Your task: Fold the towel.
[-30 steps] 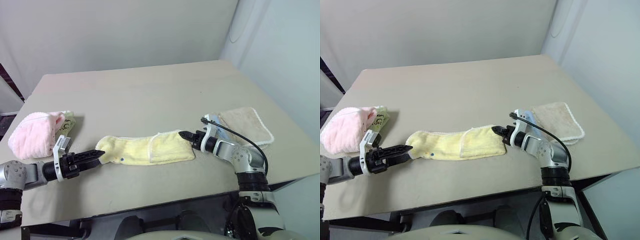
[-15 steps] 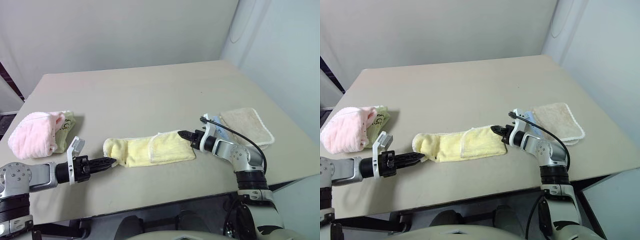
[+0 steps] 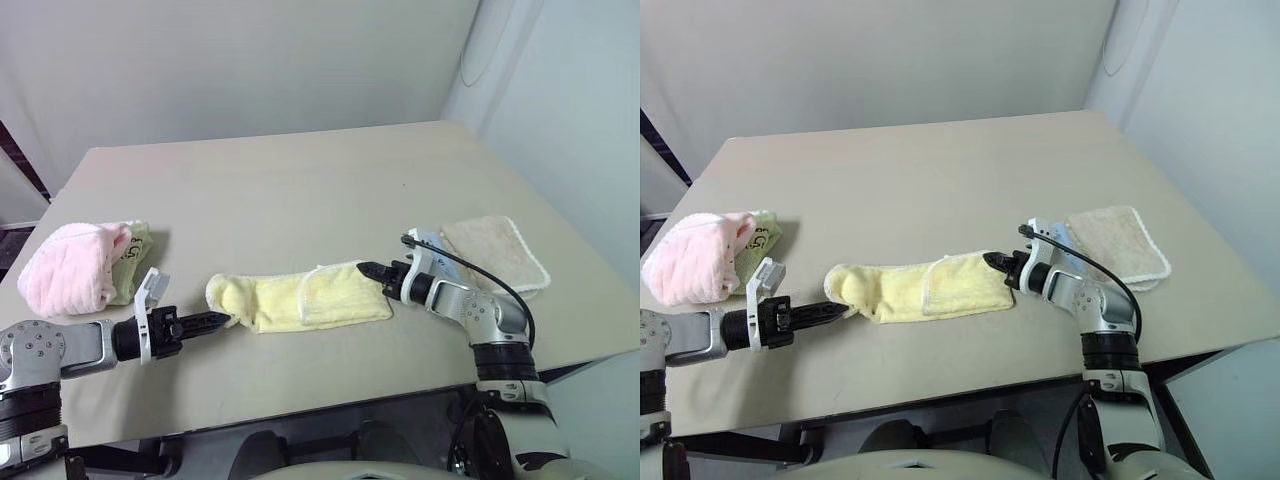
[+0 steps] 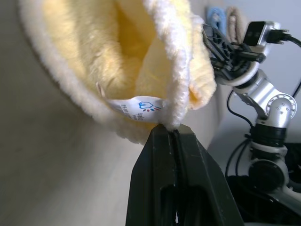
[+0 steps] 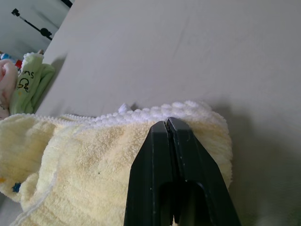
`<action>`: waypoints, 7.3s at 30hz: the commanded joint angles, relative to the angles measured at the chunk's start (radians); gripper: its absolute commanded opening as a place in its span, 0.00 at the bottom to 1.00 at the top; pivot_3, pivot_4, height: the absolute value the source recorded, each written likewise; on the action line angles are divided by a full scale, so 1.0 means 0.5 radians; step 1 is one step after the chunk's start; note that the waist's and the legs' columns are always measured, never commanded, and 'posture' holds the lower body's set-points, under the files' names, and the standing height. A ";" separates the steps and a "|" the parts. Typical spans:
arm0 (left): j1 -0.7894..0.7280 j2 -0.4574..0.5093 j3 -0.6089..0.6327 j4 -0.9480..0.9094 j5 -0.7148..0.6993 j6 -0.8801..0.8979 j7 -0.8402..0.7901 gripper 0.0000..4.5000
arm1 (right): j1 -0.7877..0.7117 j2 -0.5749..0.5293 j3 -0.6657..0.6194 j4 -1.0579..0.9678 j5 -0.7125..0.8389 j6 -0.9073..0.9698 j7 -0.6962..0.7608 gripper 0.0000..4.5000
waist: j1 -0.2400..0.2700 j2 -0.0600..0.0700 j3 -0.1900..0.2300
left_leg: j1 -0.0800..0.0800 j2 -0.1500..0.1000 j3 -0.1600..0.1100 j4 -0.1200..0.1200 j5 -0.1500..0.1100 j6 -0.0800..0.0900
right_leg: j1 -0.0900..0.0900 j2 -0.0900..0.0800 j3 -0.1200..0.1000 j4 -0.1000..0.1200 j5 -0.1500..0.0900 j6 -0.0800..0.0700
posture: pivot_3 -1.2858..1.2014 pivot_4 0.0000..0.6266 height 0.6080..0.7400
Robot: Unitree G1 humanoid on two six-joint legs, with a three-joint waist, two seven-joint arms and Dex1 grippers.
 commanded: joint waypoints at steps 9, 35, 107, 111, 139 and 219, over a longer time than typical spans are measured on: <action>-0.567 0.232 -0.359 0.024 -0.008 -0.175 -0.560 0.00 | 0.062 -0.054 -0.094 -0.245 0.083 -0.036 0.081 0.00 | -0.001 -0.001 0.002 | -0.001 -0.002 0.002 0.000 0.000 -0.001 | 0.000 0.000 0.000 -0.002 0.000 0.000 | 0.52 0.00 0.70; -1.571 -0.768 -1.767 1.397 1.187 -1.406 -1.678 0.00 | 0.471 -0.036 -0.573 -0.646 0.222 -0.062 -0.424 0.00 | 0.035 0.000 0.005 | -0.022 -0.007 0.002 0.004 0.001 0.001 | -0.015 0.003 -0.001 -0.002 0.001 0.011 | 0.52 0.00 0.70; -0.872 -0.796 -1.071 0.791 1.347 -2.499 -1.250 0.01 | 0.027 -0.486 0.562 -0.730 0.051 -0.287 0.390 0.00 | 0.074 0.000 0.004 | -0.025 -0.007 -0.004 0.037 0.001 0.001 | -0.001 0.002 -0.006 0.004 0.008 0.017 | 0.52 0.00 0.70; -0.849 -0.882 -1.138 1.038 1.455 -2.692 -1.279 0.01 | 0.107 -0.451 0.532 -0.426 -0.064 -0.411 0.416 0.00 | 0.086 -0.001 0.003 | -0.023 -0.009 -0.004 0.040 0.001 0.001 | 0.003 0.001 -0.005 0.002 0.011 0.019 | 0.52 0.00 0.70; -0.839 -0.714 -1.016 0.910 1.461 -2.515 -1.410 0.86 | 0.137 -0.404 -0.110 -0.469 0.362 -0.092 0.373 0.85 | 0.097 -0.003 -0.004 | -0.024 -0.006 -0.005 0.039 0.001 0.001 | 0.000 0.004 -0.005 0.003 0.015 0.019 | 0.52 0.00 0.70; -0.402 -0.597 -1.090 0.416 1.360 -2.581 -1.053 1.00 | 0.574 0.337 -1.234 -1.294 1.492 -0.402 -1.692 0.00 | 0.058 0.019 -0.001 | -0.024 0.003 0.000 0.036 0.001 0.001 | -0.003 0.008 0.000 0.001 0.013 0.010 | 0.52 0.00 0.70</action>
